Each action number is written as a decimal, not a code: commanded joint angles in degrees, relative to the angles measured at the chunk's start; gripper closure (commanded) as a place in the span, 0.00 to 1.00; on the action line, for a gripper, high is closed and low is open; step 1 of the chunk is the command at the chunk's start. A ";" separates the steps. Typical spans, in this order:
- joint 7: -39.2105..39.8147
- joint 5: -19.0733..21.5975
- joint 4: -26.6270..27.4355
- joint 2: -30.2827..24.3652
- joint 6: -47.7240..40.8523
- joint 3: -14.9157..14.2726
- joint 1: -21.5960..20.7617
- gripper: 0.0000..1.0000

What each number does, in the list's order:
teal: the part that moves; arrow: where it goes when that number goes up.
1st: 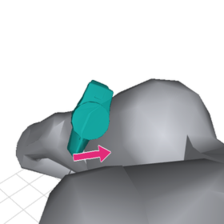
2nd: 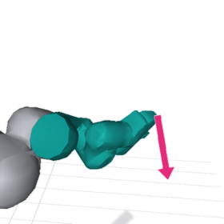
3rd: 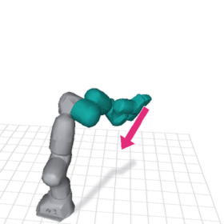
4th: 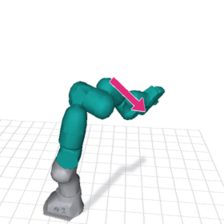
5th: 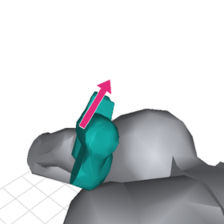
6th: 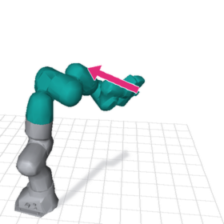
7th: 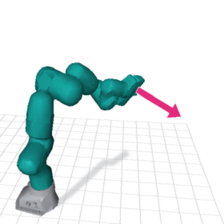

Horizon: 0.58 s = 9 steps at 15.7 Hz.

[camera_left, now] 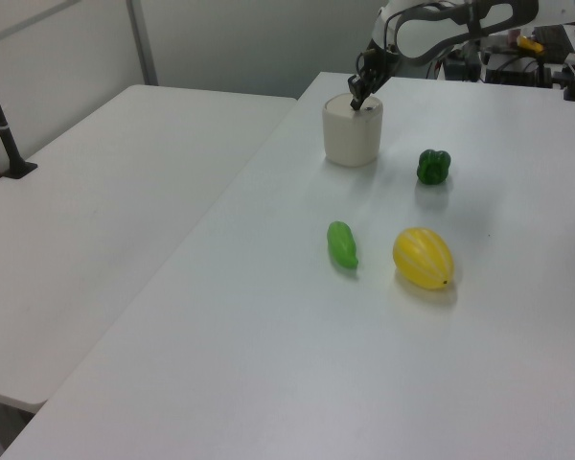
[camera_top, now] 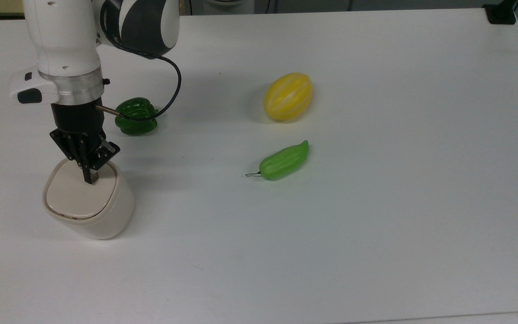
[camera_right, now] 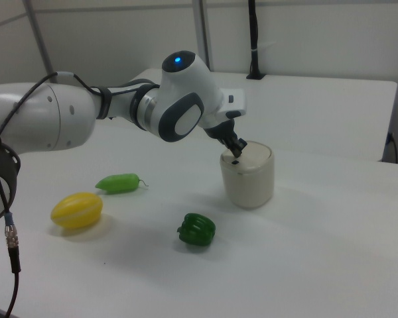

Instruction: Close garbage bin

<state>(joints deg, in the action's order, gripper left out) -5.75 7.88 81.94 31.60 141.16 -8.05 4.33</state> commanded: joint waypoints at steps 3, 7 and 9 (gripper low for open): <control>-1.18 1.34 1.20 -3.55 -2.63 -0.30 -0.64 1.00; -2.95 1.26 1.11 -9.09 -10.96 -0.30 -0.90 1.00; -3.13 1.17 1.11 -11.81 -18.86 0.13 -0.99 0.99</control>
<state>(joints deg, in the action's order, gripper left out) -7.90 7.94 81.10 25.70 132.32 -7.96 4.14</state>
